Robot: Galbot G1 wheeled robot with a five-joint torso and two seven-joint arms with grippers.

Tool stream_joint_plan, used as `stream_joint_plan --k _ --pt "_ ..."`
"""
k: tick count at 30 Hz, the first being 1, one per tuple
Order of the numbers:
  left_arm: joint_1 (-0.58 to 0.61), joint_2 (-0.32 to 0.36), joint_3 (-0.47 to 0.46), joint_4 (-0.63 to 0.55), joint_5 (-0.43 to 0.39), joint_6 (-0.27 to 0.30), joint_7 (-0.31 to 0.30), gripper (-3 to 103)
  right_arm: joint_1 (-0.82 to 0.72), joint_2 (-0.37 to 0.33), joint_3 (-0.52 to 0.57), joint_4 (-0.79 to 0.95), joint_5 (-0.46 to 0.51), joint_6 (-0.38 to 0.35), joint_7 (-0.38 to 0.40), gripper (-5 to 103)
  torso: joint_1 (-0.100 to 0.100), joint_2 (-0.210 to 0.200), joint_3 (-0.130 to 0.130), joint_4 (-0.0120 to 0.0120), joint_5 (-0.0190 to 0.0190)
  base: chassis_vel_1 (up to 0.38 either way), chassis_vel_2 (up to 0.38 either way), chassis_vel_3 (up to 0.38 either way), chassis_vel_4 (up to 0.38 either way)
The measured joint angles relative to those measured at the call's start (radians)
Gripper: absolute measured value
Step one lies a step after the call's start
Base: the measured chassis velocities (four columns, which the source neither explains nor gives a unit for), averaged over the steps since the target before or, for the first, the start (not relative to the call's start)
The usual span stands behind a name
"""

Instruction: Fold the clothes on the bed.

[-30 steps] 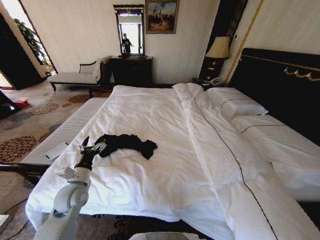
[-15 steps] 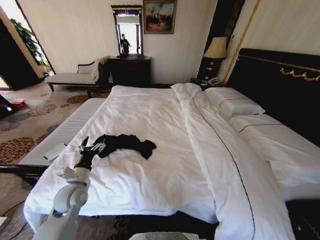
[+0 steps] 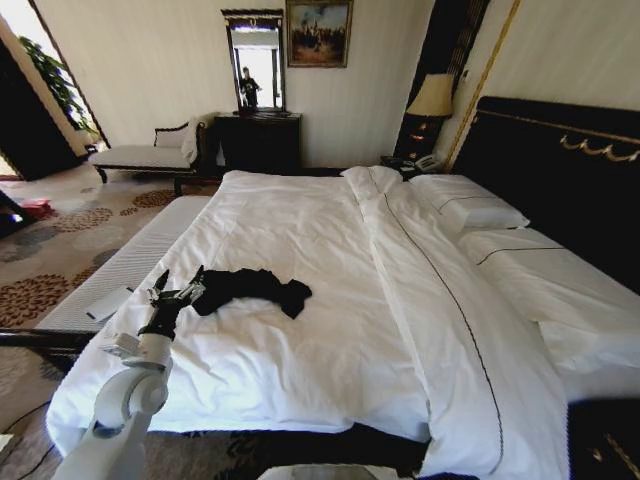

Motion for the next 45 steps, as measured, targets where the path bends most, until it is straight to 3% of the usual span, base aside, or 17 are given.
stream_joint_plan --k 2,5,8,10,12,14,19,25,28,33,37,45 --pt "0.035 -0.005 -0.025 -0.046 0.007 0.022 -0.012 100 0.049 -0.06 -0.058 0.0 -0.039 0.008 -0.114 100 0.0 0.0 0.0 0.0001 0.0002 0.0 0.0 0.0 0.0" --pt "0.067 -0.013 -0.045 -0.081 0.009 0.046 -0.025 100 0.083 -0.1 -0.123 -0.007 -0.067 0.009 -0.164 100 0.0 0.0 0.0 -0.0002 0.0 0.0 0.0 0.0 0.0" --pt "0.162 -0.01 -0.067 -0.162 -0.022 0.091 -0.039 100 0.14 -0.185 -0.239 -0.033 -0.12 0.015 -0.256 100 0.0 0.0 0.0 0.0005 0.0002 0.0 0.0 0.0 0.0" --pt "0.181 -0.008 -0.068 -0.173 -0.017 0.092 -0.038 100 0.152 -0.2 -0.256 -0.043 -0.14 0.025 -0.284 100 0.0 0.0 0.0 0.0004 0.0002 0.0 0.0 0.0 0.0" --pt "0.232 -0.013 -0.068 -0.19 0.032 0.08 -0.019 100 0.183 -0.256 -0.298 -0.082 -0.212 0.08 -0.401 100 0.0 0.0 0.0 -0.0009 0.0002 0.0 0.0 0.0 0.0" --pt "0.284 -0.037 -0.064 -0.205 0.074 0.066 -0.013 100 0.219 -0.308 -0.337 -0.114 -0.247 0.122 -0.484 100 0.0 0.0 0.0 -0.0003 0.0 0.0 0.0 0.0 0.0" --pt "0.344 -0.102 -0.046 -0.238 0.134 0.055 -0.014 100 0.29 -0.36 -0.404 -0.168 -0.295 0.185 -0.579 100 0.0 0.0 0.0 0.0003 0.0001 0.0 0.0 0.0 0.0" --pt "0.387 -0.171 -0.033 -0.263 0.195 0.031 -0.014 100 0.331 -0.406 -0.485 -0.245 -0.309 0.268 -0.647 100 0.0 0.0 0.0 0.0002 0.0003 0.0 0.0 0.0 0.0" --pt "0.378 -0.182 -0.039 -0.267 0.199 0.029 -0.022 100 0.331 -0.416 -0.497 -0.252 -0.322 0.273 -0.669 100 0.0 0.0 0.0 -0.0001 0.0002 0.0 0.0 0.0 0.0" --pt "0.367 -0.191 -0.017 -0.272 0.23 0.029 -0.034 100 0.309 -0.435 -0.518 -0.224 -0.354 0.208 -0.612 100 0.0 0.0 0.0 -0.0002 -0.0001 0.0 0.0 0.0 0.0" --pt "0.353 -0.178 0.008 -0.277 0.242 0.049 -0.049 100 0.259 -0.446 -0.513 -0.157 -0.329 0.111 -0.513 100 0.0 0.0 0.0 -0.0001 0.0 0.0 0.0 0.0 0.0" --pt "0.355 -0.107 0.008 -0.302 0.168 0.074 -0.059 100 0.146 -0.424 -0.47 -0.088 -0.296 0.099 -0.547 100 0.0 0.0 0.0 0.0 -0.0001 0.0 0.0 0.0 0.0"
